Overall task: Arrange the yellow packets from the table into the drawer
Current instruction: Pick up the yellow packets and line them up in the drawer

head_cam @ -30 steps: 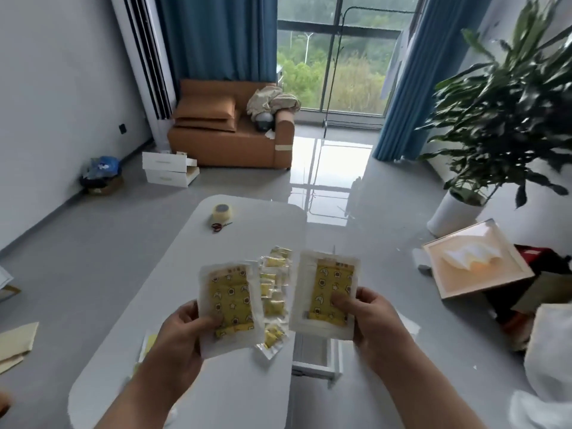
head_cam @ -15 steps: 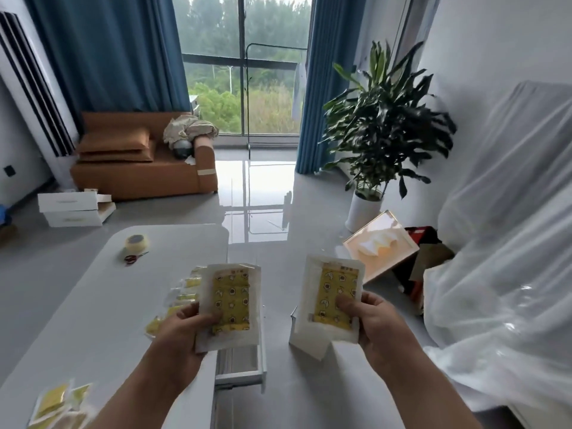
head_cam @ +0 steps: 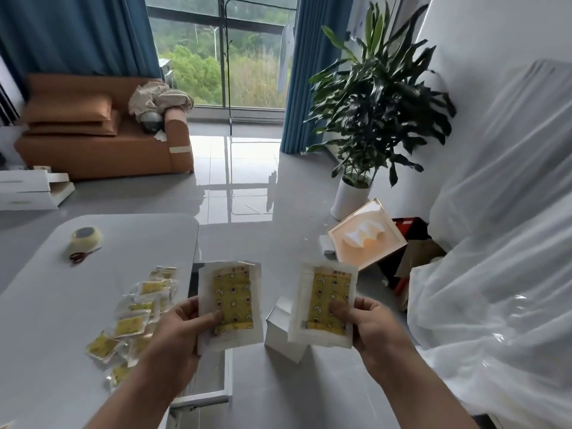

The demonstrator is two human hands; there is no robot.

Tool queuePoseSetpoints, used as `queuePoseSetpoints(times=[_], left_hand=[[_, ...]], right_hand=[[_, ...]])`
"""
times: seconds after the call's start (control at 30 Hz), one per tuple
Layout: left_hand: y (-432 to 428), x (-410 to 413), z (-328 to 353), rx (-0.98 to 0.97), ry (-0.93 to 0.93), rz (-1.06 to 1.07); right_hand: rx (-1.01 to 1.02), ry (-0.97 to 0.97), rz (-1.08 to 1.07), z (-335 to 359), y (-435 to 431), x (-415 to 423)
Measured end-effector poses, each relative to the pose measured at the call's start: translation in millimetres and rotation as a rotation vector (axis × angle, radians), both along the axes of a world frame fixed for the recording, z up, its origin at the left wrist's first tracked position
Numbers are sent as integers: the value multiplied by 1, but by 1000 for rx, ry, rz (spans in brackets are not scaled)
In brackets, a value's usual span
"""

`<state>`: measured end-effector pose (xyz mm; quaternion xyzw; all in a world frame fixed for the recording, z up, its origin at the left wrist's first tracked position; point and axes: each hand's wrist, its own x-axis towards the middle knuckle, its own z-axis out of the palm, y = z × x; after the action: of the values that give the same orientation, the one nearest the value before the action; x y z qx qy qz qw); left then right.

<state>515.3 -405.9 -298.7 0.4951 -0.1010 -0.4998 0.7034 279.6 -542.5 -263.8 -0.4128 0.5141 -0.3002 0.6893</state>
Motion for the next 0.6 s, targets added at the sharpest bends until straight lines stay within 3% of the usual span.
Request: queuePoseSetpoints(times=[0.6], left_hand=[[-180,33,4,23,-50,108]], right_hand=[[42,-28,129,-1,-221,58]])
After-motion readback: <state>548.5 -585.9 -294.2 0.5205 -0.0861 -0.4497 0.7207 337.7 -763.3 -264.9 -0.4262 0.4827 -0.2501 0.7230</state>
